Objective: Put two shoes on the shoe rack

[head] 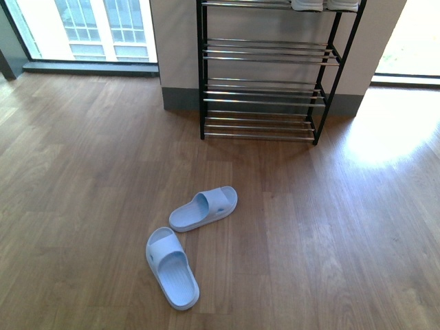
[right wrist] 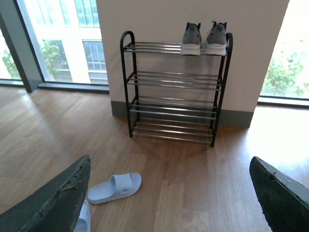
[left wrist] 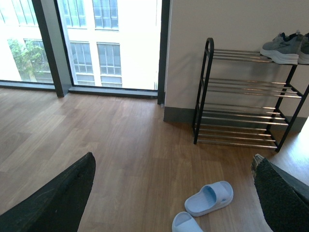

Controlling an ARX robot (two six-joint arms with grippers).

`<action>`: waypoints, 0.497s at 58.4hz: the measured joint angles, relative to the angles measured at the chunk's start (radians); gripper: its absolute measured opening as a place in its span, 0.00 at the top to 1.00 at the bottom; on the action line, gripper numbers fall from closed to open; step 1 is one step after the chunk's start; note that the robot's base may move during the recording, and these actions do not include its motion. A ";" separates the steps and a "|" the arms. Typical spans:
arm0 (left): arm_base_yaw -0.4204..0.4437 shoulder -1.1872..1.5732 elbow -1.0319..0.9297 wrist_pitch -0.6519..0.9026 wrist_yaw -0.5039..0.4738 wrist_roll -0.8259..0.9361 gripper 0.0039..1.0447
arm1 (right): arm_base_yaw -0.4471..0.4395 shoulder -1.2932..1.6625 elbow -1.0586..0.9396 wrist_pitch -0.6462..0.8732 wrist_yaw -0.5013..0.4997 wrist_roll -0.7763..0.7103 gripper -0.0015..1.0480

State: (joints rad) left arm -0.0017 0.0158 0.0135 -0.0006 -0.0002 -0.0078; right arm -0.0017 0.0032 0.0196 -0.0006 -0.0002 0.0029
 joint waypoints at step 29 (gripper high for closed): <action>0.000 0.000 0.000 0.000 0.000 0.000 0.09 | 0.000 0.000 0.000 0.000 0.000 0.000 0.09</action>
State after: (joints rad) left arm -0.0017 0.0158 0.0135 -0.0002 -0.0002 -0.0078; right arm -0.0017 0.0029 0.0196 -0.0006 0.0002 0.0029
